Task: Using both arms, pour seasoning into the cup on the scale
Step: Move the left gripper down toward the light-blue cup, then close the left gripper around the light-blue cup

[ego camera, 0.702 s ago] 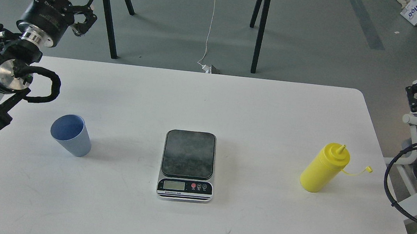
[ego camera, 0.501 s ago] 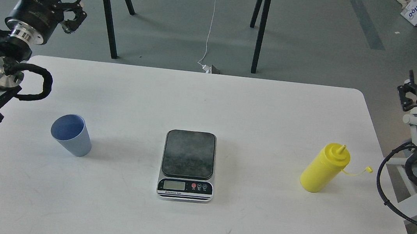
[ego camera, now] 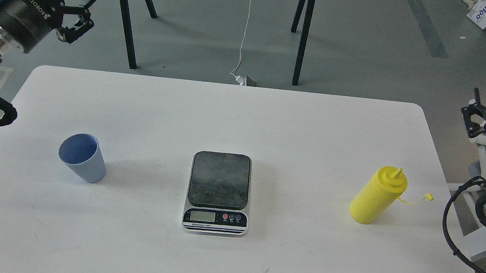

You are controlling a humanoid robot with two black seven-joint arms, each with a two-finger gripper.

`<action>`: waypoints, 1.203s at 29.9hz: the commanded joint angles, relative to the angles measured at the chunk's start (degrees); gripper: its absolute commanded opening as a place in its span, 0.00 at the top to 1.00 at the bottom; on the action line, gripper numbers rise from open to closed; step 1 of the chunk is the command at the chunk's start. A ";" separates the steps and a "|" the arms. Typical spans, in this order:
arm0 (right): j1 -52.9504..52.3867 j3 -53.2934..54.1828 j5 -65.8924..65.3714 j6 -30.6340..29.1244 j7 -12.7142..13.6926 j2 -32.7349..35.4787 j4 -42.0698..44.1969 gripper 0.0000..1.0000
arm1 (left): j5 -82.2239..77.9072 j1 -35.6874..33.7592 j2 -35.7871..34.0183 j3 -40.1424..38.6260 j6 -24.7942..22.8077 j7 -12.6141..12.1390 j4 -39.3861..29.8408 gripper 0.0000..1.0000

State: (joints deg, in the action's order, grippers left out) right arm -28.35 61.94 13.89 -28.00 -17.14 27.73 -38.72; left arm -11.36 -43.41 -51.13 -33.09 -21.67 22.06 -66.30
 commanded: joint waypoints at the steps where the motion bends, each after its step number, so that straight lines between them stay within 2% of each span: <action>1: 2.59 0.99 0.00 0.00 0.00 0.13 -0.22 0.01 | -16.46 2.01 -4.50 -0.13 0.57 1.14 -2.96 0.00; 5: 4.61 1.34 0.00 0.00 0.00 0.13 -0.22 0.01 | -34.21 2.71 -7.40 -0.04 1.80 5.01 -2.96 0.02; 9: 5.67 1.87 0.00 0.00 -0.27 0.57 -0.22 0.01 | -53.54 3.85 -9.34 0.39 4.26 5.80 -3.04 0.06; 12: 6.20 2.13 0.00 0.00 -0.27 1.27 -0.13 0.01 | -65.24 4.64 -9.17 1.35 9.17 5.94 -2.96 0.06; 16: 6.29 2.13 0.00 0.00 -0.27 2.15 -0.04 0.01 | -79.13 5.17 -8.81 5.92 19.62 5.94 -2.52 0.10; 18: 6.29 2.13 0.00 0.00 -0.27 2.33 0.04 0.01 | -84.24 5.09 -8.81 9.52 23.23 5.94 -1.91 0.12; 23: 6.29 2.13 0.00 0.00 -0.27 2.51 0.04 0.01 | -90.14 5.00 -6.80 17.96 28.34 5.94 0.64 0.18; 27: 6.29 2.13 0.00 0.00 -0.27 2.42 0.04 0.01 | -92.43 5.09 -3.81 22.18 29.83 5.89 5.90 0.29; 31: 6.29 2.13 0.00 0.00 -0.27 2.51 0.04 0.01 | -93.05 5.09 -1.17 25.52 32.82 5.94 10.92 0.31; 36: 6.29 2.13 -0.09 0.00 -0.27 2.51 0.04 0.01 | -92.96 5.09 1.29 28.17 34.06 5.94 16.01 0.34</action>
State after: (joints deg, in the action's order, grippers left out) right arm -22.06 64.08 13.87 -28.00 -17.41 30.22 -38.67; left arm -104.33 -38.33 -51.30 -5.93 11.55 27.99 -53.32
